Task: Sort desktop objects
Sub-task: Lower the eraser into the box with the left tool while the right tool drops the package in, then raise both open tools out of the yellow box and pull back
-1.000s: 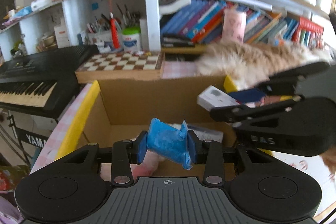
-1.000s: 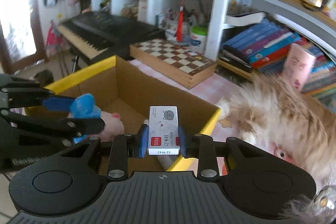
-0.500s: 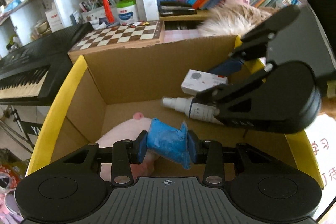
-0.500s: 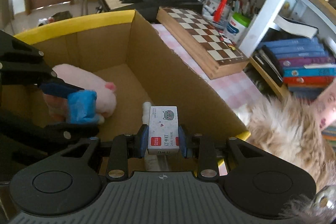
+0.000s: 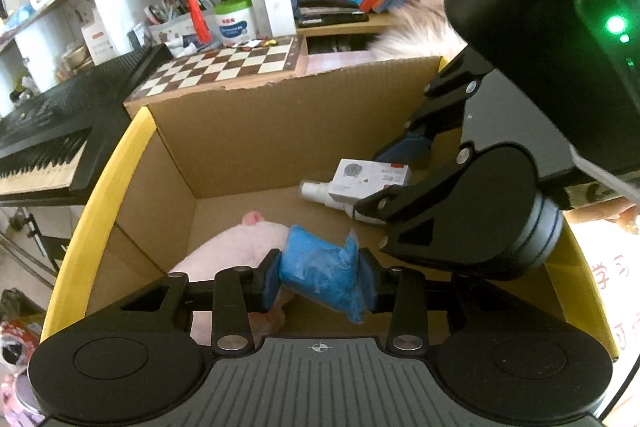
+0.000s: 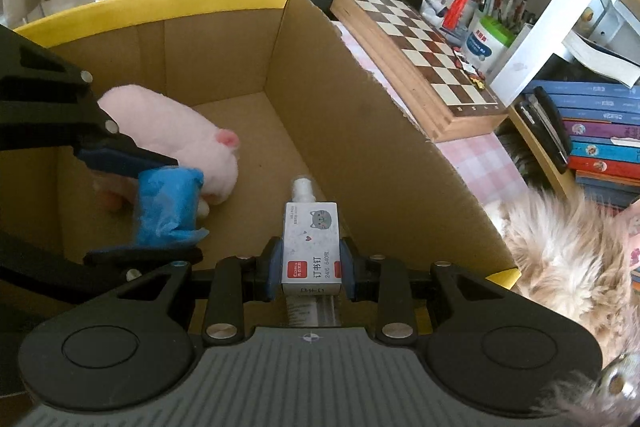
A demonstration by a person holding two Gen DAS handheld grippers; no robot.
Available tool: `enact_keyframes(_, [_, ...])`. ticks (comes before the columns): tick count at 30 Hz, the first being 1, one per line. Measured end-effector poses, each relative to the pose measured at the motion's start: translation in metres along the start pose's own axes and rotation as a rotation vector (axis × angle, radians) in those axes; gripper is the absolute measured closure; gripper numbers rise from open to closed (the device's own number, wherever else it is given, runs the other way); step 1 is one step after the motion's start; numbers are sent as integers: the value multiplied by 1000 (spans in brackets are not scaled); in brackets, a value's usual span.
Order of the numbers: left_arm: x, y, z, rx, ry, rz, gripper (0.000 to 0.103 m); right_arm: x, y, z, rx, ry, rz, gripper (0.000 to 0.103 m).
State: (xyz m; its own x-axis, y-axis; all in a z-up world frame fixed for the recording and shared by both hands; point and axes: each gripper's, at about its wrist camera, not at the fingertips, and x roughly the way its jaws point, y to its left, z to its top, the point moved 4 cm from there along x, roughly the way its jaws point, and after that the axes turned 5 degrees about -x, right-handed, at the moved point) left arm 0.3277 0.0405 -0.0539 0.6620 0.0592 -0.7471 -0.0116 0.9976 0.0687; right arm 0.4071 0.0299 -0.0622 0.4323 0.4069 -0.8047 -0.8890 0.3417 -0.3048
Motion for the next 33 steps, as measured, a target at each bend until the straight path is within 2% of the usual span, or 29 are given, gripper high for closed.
enact_keyframes(3, [-4, 1, -1, -5, -15, 4, 62, -1, -1, 0, -1, -2, -8, 76])
enact_keyframes(7, [-16, 3, 0, -9, -62, 15, 47, -6, -3, 1, 30, -21, -25, 76])
enact_keyframes(11, [-31, 6, 3, -15, -111, 30, 31, -18, -8, 3, 70, -53, -46, 69])
enact_keyframes(13, [-39, 7, 4, -20, -137, 37, 27, -27, -11, 4, 96, -76, -62, 66])
enact_keyframes(15, [-47, 8, 5, -25, -158, 38, 25, -36, -16, 4, 129, -100, -78, 60])
enact_keyframes(23, [-79, 15, 2, -64, -238, 43, 18, -78, -24, -4, 272, -187, -149, 59])
enact_keyframes(33, [-119, 28, -10, -134, -317, 34, 17, -137, -17, -31, 449, -286, -274, 56])
